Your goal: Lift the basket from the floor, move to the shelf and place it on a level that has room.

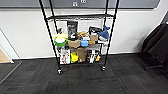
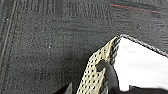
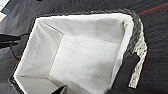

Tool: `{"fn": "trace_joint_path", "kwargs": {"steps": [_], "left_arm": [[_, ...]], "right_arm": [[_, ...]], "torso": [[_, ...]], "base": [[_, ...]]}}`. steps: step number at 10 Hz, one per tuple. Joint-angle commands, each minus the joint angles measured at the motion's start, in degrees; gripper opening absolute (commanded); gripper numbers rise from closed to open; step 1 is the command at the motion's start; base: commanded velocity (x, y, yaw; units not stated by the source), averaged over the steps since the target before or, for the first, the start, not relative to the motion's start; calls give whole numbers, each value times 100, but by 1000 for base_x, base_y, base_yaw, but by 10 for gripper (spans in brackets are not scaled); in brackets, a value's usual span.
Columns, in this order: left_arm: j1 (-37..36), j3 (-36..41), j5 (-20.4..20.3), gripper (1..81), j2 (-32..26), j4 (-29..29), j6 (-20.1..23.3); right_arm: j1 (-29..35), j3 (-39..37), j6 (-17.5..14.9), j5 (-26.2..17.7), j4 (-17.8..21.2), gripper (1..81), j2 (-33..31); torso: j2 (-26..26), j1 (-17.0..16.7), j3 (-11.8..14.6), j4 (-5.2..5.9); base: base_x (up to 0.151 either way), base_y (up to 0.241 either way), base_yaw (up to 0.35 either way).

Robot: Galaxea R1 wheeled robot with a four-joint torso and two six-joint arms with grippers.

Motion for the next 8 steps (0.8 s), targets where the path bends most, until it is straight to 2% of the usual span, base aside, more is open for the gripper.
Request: {"fn": "trace_joint_path", "kwargs": {"steps": [1,4,5,8], "left_arm": [[-626,-78,236,811,144,135,-5],[-555,-78,254,811,188,153,4],[-529,-78,254,10,188,153,4],[-503,-43,280,10,179,117,4]], "right_arm": [[506,120,10,-219,68,811,-3],[506,138,10,-210,68,811,23],[506,129,10,-210,68,811,41],[506,138,10,-228,68,811,24]], "torso": [[0,0,0,0],[0,0,0,0],[0,0,0,0],[0,0,-2,0]], "base": [[0,0,0],[0,0,0],[0,0,0],[0,0,0]]}}
